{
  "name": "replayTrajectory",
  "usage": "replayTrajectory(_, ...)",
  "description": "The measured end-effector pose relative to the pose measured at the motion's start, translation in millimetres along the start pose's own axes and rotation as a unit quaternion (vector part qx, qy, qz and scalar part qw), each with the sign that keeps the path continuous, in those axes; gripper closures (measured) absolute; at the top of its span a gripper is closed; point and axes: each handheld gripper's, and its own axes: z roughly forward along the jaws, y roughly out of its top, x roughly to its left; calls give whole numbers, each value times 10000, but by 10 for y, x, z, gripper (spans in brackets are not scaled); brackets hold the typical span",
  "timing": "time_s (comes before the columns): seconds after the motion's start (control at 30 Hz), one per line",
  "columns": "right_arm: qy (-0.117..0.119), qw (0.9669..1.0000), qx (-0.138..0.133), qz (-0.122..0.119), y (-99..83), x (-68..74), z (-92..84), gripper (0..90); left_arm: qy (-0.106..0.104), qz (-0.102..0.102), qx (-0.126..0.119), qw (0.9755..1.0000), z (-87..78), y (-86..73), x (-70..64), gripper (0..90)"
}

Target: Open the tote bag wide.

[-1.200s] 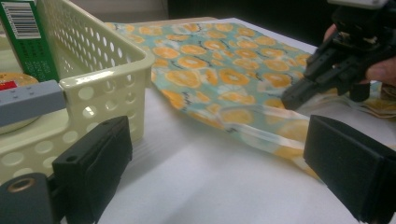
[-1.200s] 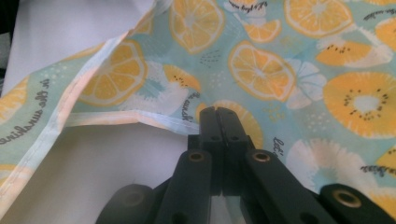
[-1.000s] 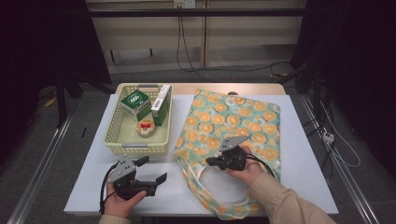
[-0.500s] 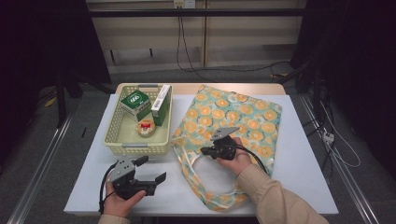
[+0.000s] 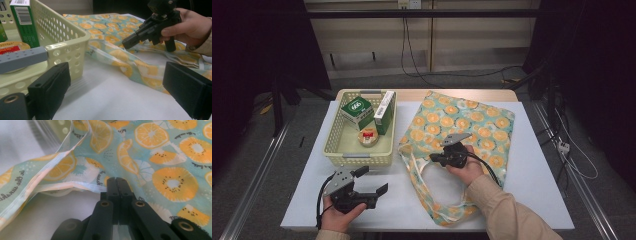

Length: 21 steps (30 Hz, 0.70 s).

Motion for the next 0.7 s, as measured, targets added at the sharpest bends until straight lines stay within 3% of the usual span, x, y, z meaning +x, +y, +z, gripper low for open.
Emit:
replayTrajectory(0.27,-285,9996,-46,74,71,-154,20,900,-31,19,26,10000,14,-1,-1,75)
replayTrajectory(0.63,-149,9999,2,33,130,-99,132,900,-37,26,25,10000,14,1,-5,75)
replayTrajectory(0.7,-21,9999,-38,96,112,-68,116,806,-30,25,25,10000,12,-1,-5,75)
